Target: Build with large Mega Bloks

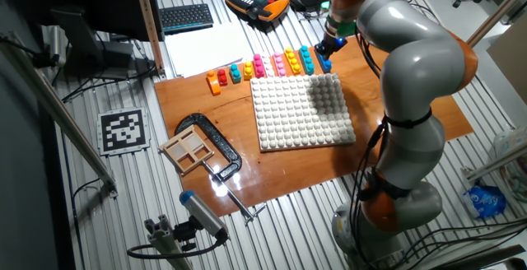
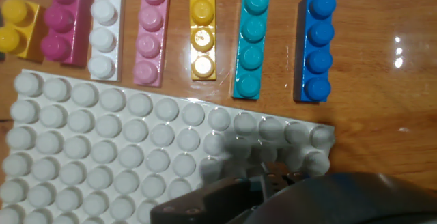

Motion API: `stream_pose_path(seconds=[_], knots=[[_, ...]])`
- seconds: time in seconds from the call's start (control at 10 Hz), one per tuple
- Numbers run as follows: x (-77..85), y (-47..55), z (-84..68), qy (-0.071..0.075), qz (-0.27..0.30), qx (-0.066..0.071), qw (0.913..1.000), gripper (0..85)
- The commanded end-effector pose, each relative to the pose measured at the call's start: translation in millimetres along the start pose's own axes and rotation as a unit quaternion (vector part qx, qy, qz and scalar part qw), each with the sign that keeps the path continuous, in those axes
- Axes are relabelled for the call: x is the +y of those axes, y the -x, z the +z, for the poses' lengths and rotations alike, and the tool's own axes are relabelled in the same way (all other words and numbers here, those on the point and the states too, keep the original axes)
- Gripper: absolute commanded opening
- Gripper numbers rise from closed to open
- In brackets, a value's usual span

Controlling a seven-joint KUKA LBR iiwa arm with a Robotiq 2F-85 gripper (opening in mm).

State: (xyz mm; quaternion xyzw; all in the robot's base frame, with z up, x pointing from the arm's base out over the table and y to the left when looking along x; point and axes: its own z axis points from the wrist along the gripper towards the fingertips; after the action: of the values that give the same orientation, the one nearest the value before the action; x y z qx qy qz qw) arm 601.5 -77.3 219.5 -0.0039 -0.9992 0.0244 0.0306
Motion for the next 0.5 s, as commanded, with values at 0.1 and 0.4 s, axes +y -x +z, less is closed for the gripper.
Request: stream_pose_path(seconds=[0.1, 0.4], knots=[[1.0, 0.8, 0.0, -0.002, 0.011, 0.0, 0.9999, 0.0], [8.7, 2.1, -3.2, -0.006, 0.024, 0.002, 0.9997, 0.0]])
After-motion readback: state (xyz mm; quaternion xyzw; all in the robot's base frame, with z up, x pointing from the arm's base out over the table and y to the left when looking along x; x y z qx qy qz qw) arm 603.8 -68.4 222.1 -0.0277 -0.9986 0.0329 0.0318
